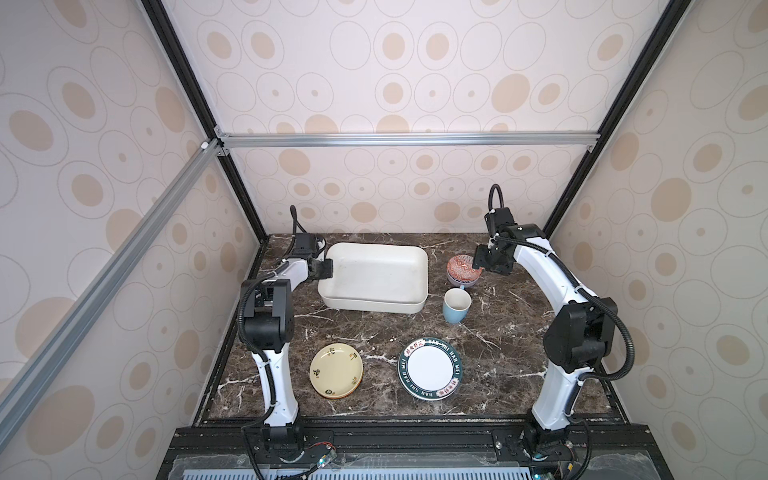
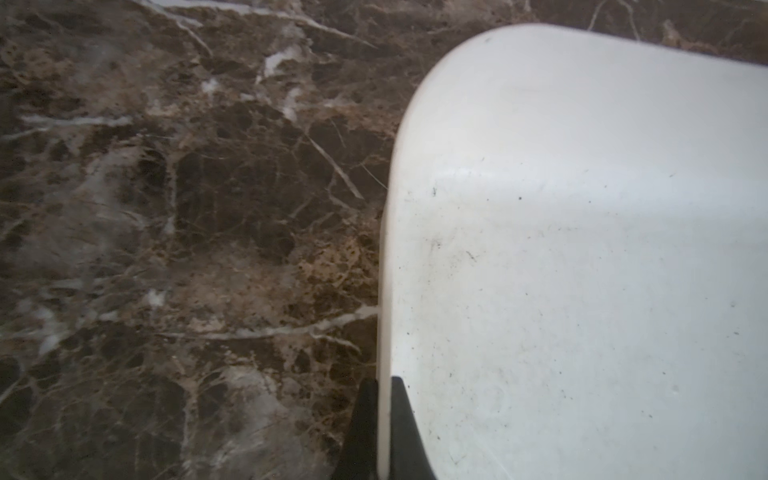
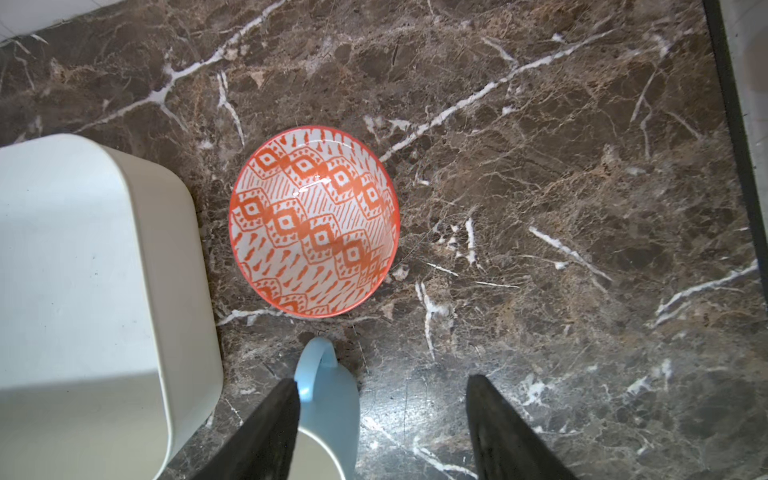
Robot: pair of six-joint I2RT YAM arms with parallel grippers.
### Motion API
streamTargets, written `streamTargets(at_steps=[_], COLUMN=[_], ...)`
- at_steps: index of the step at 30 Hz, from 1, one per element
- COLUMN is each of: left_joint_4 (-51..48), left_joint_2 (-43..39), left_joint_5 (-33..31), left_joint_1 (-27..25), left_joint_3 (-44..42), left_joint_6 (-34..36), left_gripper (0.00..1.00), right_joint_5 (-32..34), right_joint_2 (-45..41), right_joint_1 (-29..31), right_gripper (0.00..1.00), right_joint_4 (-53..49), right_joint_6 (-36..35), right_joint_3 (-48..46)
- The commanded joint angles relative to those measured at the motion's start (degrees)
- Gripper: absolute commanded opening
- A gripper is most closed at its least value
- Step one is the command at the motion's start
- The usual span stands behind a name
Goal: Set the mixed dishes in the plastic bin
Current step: 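Grip the bin rim with the left gripper while the right grasps the orange bowl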
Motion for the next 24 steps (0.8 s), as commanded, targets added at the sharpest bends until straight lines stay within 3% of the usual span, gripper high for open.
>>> streamTargets(at_steps=[1, 18, 24], left_joint_4=[-4.8, -5.1, -4.5], left_joint_2=[-1.6, -5.0, -6.2], left_joint_5=[-0.2, -1.8, -1.5], left_joint_1=[-0.9, -5.1, -5.1], left_joint_3=[-2.4, -9.2, -10.6], left_joint_6=[-0.2, -9.2, -11.4], left_gripper=[0.0, 0.0, 0.05], right_joint_5=[-1.0, -3.3, -3.5], right_joint_2=[2.2, 13.7, 16.2], right_joint_1=[-0.9, -3.4, -3.9], right_gripper=[0.65, 0.57, 0.47], right_joint_4=[-2.3, -2.5, -3.5], right_joint_6=[1.0, 2.2, 1.7], right_joint_3=[-0.1, 7.7, 10.6])
